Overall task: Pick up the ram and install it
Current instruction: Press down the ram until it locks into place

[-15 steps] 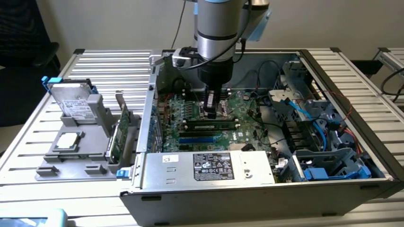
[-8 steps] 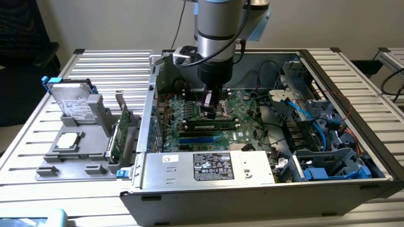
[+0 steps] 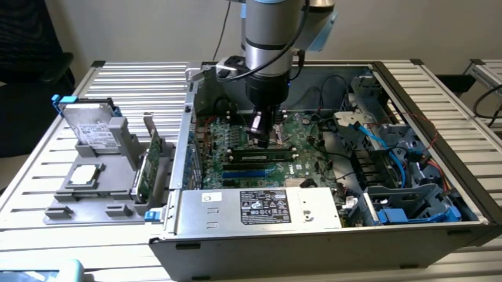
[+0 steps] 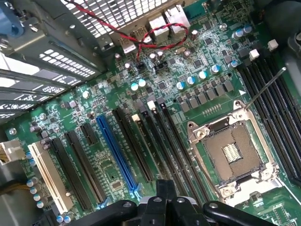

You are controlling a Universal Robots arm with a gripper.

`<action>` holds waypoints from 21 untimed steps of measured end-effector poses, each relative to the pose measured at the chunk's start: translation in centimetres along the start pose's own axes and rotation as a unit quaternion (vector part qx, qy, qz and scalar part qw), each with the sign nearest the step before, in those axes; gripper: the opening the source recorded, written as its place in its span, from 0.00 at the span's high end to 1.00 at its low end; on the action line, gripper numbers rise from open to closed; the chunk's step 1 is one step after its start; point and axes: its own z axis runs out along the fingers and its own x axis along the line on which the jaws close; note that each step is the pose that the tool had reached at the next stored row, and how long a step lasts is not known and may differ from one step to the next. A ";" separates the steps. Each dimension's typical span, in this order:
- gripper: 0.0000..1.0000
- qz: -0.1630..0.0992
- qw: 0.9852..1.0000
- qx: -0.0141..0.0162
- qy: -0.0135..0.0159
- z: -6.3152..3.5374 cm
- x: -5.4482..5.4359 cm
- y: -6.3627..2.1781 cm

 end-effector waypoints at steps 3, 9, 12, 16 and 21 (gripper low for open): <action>0.89 0.017 1.000 0.003 -0.001 0.00 0.0 0.00; 0.89 0.051 0.999 0.009 -0.004 -0.01 0.0 0.00; 0.89 0.070 0.998 0.010 -0.004 -0.01 0.0 0.00; 0.89 0.096 0.995 0.010 -0.003 -0.01 0.0 0.00; 0.89 0.129 0.992 0.011 -0.003 -0.01 0.0 0.00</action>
